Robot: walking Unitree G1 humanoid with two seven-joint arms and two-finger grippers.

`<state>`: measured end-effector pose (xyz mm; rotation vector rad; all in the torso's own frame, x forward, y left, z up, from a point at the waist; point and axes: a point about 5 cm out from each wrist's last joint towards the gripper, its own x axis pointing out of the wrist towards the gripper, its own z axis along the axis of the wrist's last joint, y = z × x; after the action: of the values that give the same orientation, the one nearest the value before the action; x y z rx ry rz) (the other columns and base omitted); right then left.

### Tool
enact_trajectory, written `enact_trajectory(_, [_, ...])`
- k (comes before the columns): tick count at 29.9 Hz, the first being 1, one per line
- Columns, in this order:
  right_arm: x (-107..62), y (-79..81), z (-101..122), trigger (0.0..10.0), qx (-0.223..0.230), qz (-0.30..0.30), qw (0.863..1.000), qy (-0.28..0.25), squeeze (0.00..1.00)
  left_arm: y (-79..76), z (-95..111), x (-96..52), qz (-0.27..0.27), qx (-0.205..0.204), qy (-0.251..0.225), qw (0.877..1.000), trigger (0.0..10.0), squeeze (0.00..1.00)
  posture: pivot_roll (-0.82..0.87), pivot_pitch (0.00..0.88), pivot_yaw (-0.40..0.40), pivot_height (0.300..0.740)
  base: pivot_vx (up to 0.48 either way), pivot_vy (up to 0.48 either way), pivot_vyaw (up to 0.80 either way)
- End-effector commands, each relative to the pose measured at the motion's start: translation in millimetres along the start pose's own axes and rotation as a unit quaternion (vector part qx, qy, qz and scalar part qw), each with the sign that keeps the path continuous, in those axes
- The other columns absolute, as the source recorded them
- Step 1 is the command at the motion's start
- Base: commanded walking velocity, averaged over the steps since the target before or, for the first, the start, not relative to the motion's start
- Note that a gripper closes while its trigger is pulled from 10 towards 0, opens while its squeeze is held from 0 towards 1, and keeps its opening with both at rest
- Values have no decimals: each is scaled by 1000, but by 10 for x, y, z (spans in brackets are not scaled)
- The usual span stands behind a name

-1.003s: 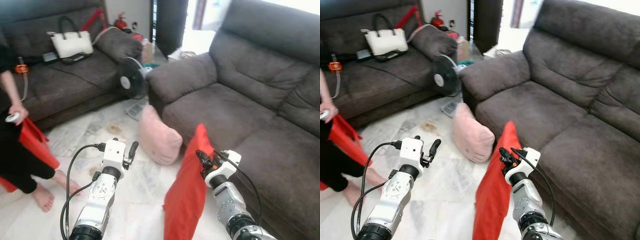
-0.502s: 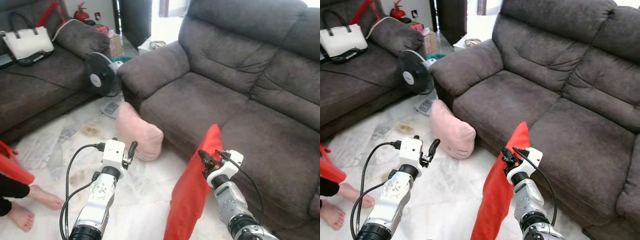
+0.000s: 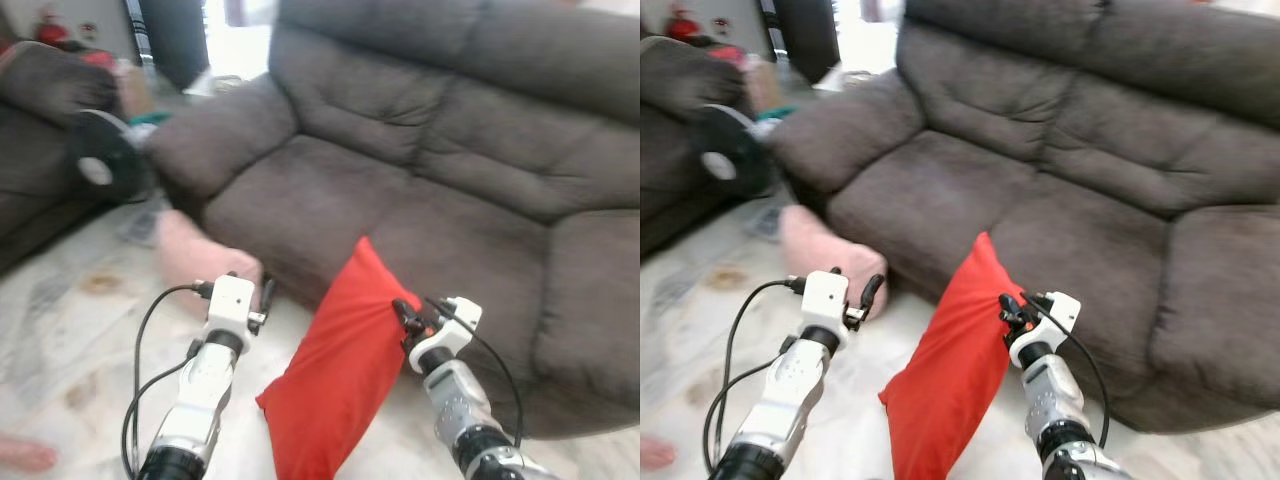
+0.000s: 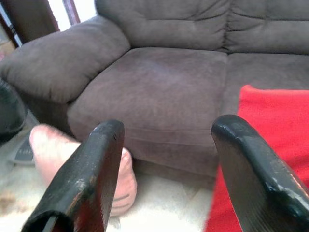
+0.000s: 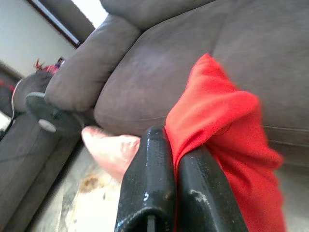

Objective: Move the pillow to the sofa from floor

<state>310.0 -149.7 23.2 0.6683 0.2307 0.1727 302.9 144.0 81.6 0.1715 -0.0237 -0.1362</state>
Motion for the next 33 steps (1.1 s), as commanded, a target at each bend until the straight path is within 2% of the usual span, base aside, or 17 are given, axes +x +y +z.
enact_trajectory(1, [55, 21, 219, 10000, -20, 9, 999, -43, 0, -34, -41, -12, -3, 3, 10, 1000, 10000, 0, 145, 35, -71, 740, 0, 0, -800])
enact_trajectory(20, [24, -68, 229, 10000, -28, -26, 998, -41, 0, -44, -47, -14, -6, 1, 11, 1000, 10000, 0, 145, 29, -70, 740, 0, 0, -796])
enact_trajectory(24, [16, -77, 233, 10000, -42, -27, 998, -40, 0, -61, -46, -13, -12, -3, 10, 1000, 10000, 0, 144, 20, -69, 740, 0, 0, 0])
enact_trajectory(29, [28, 8, 175, 10000, -73, 25, 997, -10, 0, -78, -51, -13, -21, -5, 12, 1000, 10000, 0, 138, 13, -69, 740, 0, 0, 0])
enact_trajectory(30, [26, 65, 131, 10000, -99, 62, 993, 10, 0, -82, -55, -13, -25, -7, 13, 1000, 10000, 0, 138, 13, -69, 740, 0, 0, 0])
enact_trajectory(32, [18, 87, 109, 10000, -112, 80, 990, 22, 0, -85, -60, -15, -27, -7, 15, 999, 10000, 0, 136, 10, -71, 740, 0, 0, 0])
enact_trajectory(33, [-4, 104, 74, 10000, -139, 107, 983, 43, 0, -91, -77, -23, -34, -7, 20, 999, 10000, 0, 134, 6, -72, 740, 0, 0, 0])
